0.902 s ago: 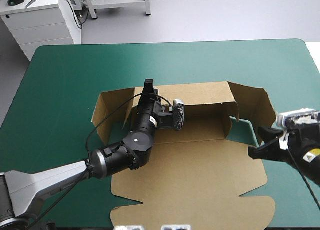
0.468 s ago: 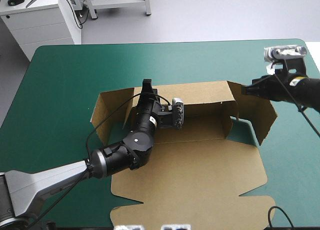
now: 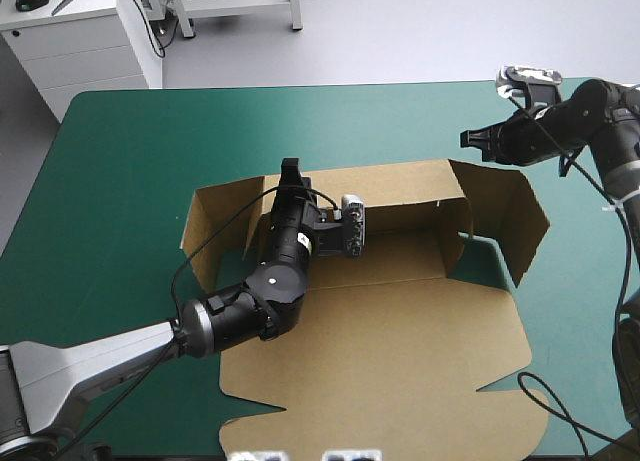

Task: Fold the box

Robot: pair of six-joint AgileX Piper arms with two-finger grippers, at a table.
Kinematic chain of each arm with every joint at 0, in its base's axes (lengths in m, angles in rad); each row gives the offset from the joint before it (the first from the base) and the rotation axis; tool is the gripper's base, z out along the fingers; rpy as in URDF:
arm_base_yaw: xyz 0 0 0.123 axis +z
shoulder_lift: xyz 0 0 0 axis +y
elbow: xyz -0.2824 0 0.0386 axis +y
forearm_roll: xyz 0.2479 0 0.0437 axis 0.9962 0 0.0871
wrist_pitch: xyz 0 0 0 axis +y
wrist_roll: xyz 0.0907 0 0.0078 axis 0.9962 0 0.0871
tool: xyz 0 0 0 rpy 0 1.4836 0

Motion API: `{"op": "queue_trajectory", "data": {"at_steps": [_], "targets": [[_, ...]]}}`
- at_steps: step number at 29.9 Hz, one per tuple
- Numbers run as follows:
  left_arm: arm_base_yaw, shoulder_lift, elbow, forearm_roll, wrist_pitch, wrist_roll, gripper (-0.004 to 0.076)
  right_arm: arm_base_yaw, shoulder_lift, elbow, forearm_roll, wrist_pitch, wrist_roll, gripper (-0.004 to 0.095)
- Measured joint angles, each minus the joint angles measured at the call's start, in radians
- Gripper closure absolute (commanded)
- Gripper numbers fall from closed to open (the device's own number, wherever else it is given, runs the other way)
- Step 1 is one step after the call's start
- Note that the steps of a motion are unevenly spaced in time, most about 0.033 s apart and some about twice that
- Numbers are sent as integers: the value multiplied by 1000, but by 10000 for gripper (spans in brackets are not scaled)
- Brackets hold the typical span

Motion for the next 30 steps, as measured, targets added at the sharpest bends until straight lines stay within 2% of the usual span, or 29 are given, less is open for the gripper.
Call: {"op": "queue_trajectory", "data": {"at_steps": [9, 13, 23, 30], "targets": [[0, 0, 1, -4, 7, -3, 731, 0, 30, -1, -6, 136, -21, 926], [0, 0, 1, -4, 7, -4, 731, 0, 9, 21, 12, 152, -50, 926], [0, 0, 1, -4, 5, -3, 731, 0, -103, 122, 51, 152, -92, 926], [0, 0, 1, -4, 5, -2, 731, 0, -208, 298, 116, 11, -199, 926]]}}
